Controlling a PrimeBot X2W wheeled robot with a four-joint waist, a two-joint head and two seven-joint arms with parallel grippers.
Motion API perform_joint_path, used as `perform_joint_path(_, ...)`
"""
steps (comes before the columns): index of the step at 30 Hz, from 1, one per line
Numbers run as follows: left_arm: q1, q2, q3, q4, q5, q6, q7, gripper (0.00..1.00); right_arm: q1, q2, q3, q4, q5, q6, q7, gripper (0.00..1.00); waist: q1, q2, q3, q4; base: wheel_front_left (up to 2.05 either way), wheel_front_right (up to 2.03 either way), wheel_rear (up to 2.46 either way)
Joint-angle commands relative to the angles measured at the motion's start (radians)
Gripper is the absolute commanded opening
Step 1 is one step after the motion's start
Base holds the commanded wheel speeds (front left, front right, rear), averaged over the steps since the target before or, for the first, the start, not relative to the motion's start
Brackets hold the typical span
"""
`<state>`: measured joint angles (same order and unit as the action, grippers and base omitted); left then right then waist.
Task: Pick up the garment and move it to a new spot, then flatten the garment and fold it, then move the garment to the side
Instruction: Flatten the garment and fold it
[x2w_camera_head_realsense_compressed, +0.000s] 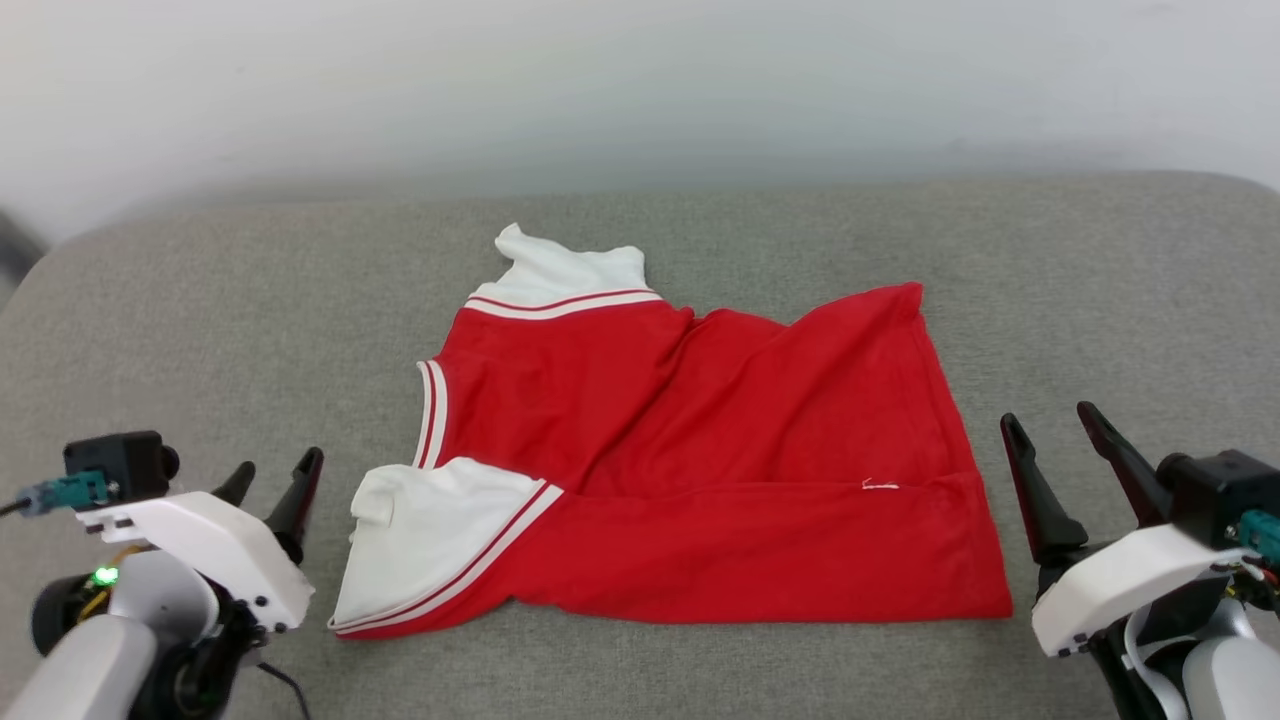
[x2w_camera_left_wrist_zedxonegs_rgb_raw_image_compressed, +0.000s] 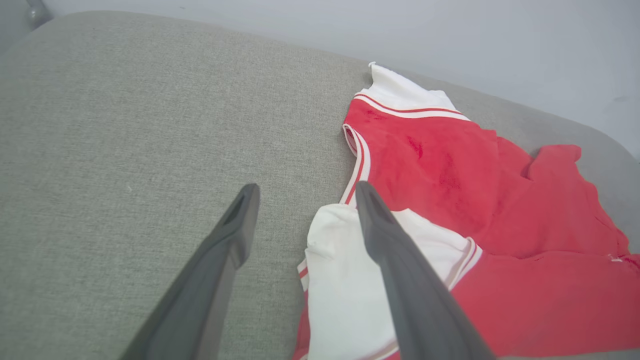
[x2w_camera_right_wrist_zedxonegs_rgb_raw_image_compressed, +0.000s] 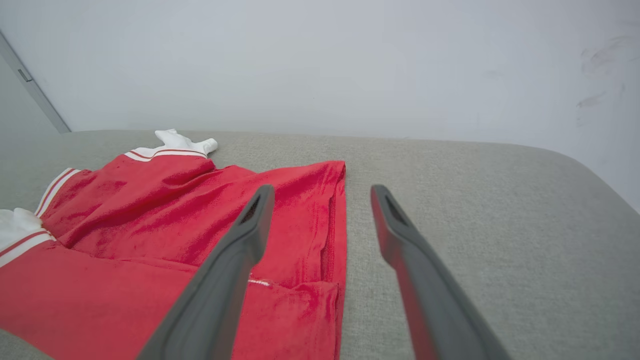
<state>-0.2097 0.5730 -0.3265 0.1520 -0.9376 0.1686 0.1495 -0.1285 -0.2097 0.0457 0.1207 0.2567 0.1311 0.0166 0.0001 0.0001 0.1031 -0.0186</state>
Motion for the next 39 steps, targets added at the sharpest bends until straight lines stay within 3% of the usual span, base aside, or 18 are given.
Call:
perform_joint_path(1,0.013,0.041,-0.004,-0.037,-0.003,0.007,0.047,1.00,0.033,0.020,-0.006,-0.043,-0.023,-0.001,-0.015,1.00,-0.0001,-0.0001,-0.023,-0.014,0.00,0.00,0.00)
perform_joint_path(5,0.030,0.112,-0.035,-0.103,-0.027,0.002,0.191,1.00,0.090,0.050,-0.012,-0.122,-0.058,-0.001,-0.020,1.00,-0.0001,-0.0001,-0.030,-0.028,0.00,0.00,0.00)
perform_joint_path(12,0.065,0.161,-0.081,-0.112,-0.078,0.010,0.359,1.00,0.142,0.083,-0.002,-0.202,-0.097,-0.001,-0.013,1.00,-0.0001,-0.0001,-0.016,-0.054,0.00,0.00,0.00)
perform_joint_path(20,0.053,0.133,-0.118,-0.015,-0.080,0.011,0.400,1.00,0.143,0.113,0.022,-0.243,-0.087,-0.001,0.000,1.00,-0.0001,-0.0001,0.038,-0.091,0.00,0.00,0.00)
perform_joint_path(26,0.038,0.070,-0.173,0.070,-0.101,-0.030,0.439,1.00,0.125,0.109,0.014,-0.249,-0.079,-0.001,0.006,1.00,-0.0001,-0.0001,0.070,-0.106,0.00,0.00,0.00)
perform_joint_path(27,0.035,0.061,-0.186,0.079,-0.101,-0.040,0.453,0.60,0.123,0.107,0.006,-0.252,-0.076,-0.001,0.006,1.00,-0.0001,-0.0001,0.072,-0.107,0.00,0.00,0.00)
perform_joint_path(28,0.034,0.053,-0.196,0.085,-0.102,-0.048,0.461,0.34,0.123,0.107,-0.006,-0.253,-0.073,-0.001,0.008,1.00,-0.0001,-0.0001,0.073,-0.107,0.00,0.00,0.00)
perform_joint_path(29,0.032,0.044,-0.202,0.089,-0.108,-0.057,0.466,0.00,0.123,0.106,-0.019,-0.253,-0.071,-0.001,0.011,1.00,-0.0001,-0.0001,0.074,-0.107,0.00,0.00,0.00)
perform_joint_path(35,0.013,0.030,-0.209,0.091,-0.114,-0.087,0.459,0.00,0.112,0.094,-0.095,-0.266,-0.039,-0.001,0.045,1.00,-0.0001,-0.0001,0.075,-0.094,0.00,0.00,0.00)
perform_joint_path(39,-0.003,0.037,-0.177,0.074,-0.103,-0.086,0.408,0.00,0.108,0.062,-0.117,-0.236,0.024,-0.001,0.131,1.00,-0.0001,-0.0001,0.069,-0.083,0.00,0.00,0.00)
